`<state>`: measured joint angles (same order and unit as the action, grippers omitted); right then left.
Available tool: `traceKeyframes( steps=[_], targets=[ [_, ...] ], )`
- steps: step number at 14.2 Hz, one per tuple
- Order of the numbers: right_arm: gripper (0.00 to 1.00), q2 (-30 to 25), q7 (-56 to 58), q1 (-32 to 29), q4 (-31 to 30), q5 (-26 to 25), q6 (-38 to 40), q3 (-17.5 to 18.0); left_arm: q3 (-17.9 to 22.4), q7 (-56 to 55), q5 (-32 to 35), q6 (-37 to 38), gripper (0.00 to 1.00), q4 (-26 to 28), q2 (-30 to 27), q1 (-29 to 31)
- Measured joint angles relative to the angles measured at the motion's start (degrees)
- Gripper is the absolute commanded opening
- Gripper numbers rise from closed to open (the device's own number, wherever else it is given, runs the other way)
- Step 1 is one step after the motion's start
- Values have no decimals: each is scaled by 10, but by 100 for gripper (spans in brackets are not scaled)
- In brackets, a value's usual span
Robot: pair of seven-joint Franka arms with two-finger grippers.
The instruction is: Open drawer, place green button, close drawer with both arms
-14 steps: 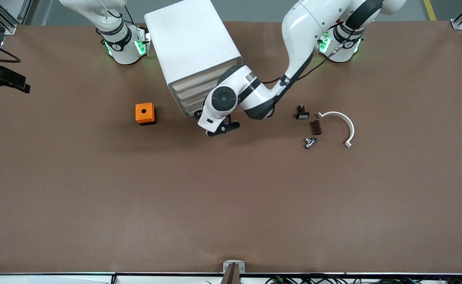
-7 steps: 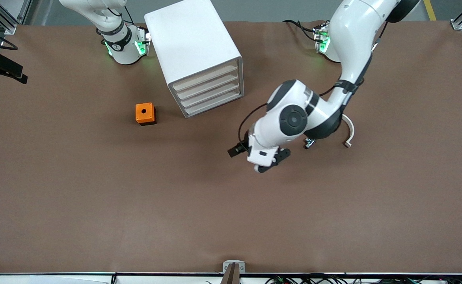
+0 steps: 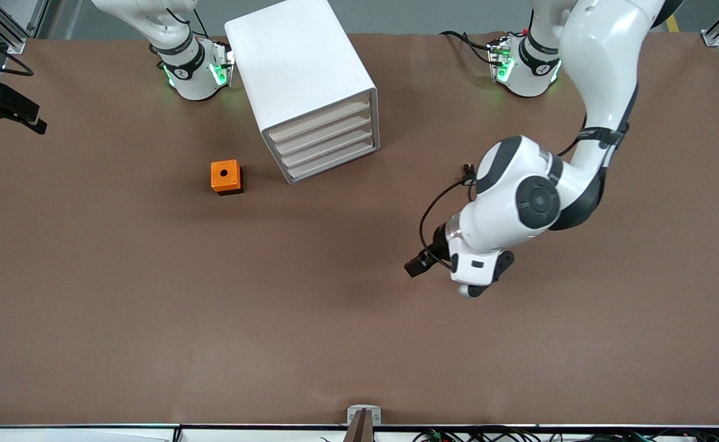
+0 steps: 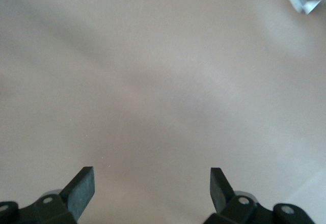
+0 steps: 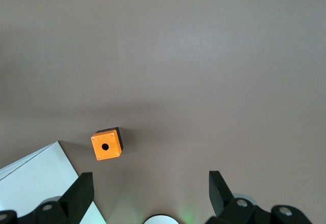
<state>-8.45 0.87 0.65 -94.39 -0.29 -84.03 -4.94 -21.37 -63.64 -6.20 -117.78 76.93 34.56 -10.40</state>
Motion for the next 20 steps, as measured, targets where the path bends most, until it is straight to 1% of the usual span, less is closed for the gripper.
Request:
traceKeyframes(
  steps=[2, 4, 6, 7, 8, 11, 14, 20],
  targets=[
    [100, -2, 0, 0, -3, 0, -4, -1, -3, 54, 0, 18, 100, -1, -28, 26],
    [100, -3, 0, -1, -6, 2, -8, -1, -3, 136, 0, 102, 100, -1, -63, 56],
    [100, -3, 0, -3, -11, 7, -11, -2, -2, 248, 4, 200, 100, 0, -106, 96],
    [100, -3, 0, -4, -12, 8, -12, -2, -2, 298, 13, 234, 100, 3, -128, 116],
    [100, -3, 0, -4, -13, 10, -13, -2, -2, 337, 22, 253, 100, 11, -150, 134],
    [100, -3, 0, -4, -13, 11, -17, -2, -3, 426, 28, 264, 100, 64, -211, 179],
    [100, -3, 1, -4, -13, 12, -19, -2, -3, 491, 29, 263, 100, 121, -258, 219],
    [100, -4, 14, -4, -13, 12, -20, -2, -1, 558, 29, 255, 100, 169, -312, 256]
  ],
)
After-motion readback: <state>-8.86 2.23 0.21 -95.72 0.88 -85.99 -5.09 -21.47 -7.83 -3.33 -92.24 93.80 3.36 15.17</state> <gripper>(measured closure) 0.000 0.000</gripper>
